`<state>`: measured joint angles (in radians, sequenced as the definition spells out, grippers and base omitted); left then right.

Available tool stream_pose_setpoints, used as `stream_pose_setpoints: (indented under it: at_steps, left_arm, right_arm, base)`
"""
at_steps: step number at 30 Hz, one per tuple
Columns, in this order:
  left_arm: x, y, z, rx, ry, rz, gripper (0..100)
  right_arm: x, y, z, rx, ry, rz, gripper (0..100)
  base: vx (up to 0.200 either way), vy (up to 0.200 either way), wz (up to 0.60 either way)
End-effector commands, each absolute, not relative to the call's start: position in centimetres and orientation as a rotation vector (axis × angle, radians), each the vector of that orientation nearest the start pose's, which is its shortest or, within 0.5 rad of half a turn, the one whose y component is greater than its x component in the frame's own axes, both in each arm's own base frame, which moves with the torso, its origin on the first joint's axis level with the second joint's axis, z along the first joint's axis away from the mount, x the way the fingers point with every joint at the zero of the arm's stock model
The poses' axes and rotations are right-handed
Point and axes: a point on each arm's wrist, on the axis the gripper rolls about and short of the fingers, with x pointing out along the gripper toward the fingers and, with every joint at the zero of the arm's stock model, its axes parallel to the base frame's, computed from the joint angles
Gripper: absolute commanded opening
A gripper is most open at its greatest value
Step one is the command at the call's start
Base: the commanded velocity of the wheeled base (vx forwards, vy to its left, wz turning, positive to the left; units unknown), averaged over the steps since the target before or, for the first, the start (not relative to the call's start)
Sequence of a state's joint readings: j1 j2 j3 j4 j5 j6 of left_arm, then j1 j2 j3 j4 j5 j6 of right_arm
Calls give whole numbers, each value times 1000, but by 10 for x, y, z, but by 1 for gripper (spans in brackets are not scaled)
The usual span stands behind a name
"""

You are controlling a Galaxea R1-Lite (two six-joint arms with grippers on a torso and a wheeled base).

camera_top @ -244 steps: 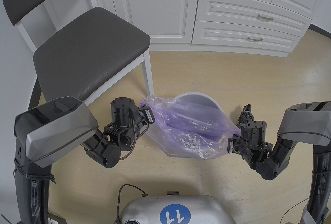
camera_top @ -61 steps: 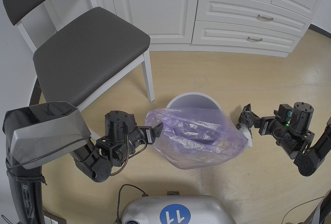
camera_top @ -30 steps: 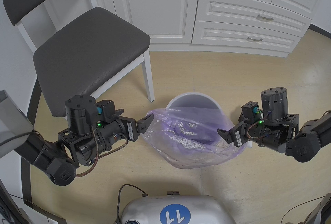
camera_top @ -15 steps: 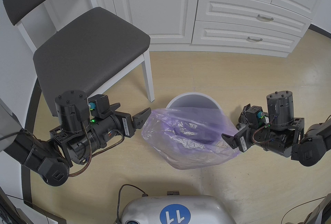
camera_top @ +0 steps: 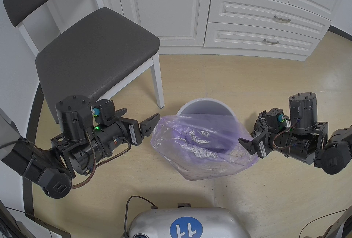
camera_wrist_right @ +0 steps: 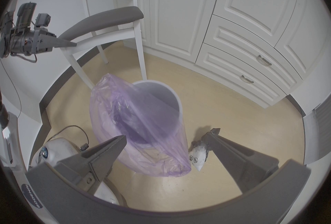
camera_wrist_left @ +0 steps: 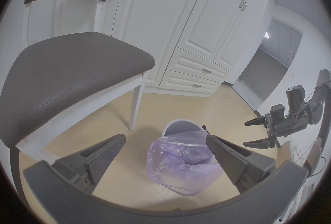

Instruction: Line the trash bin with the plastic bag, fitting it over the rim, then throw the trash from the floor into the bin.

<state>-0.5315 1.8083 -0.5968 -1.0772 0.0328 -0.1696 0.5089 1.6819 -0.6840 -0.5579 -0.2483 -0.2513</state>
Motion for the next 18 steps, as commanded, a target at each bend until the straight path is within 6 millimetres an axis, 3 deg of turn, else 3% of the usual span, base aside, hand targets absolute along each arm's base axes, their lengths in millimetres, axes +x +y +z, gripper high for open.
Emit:
stream_pose_setpoints:
  at_steps: [1,9,18]
  left_arm:
    - [260,-152,144,-130,164,-486,100]
    - [261,-150,145,-103,153,-482,100]
    - [262,-149,143,-100,159,-479,100]
  right_arm:
    - [255,134,155,-432,391,312,100]
    - [266,134,166,-483,454,403,100]
    - [278,127,151,-537,489,481,100]
  base:
    - [0,0,0]
    - [0,0,0]
    - [0,0,0]
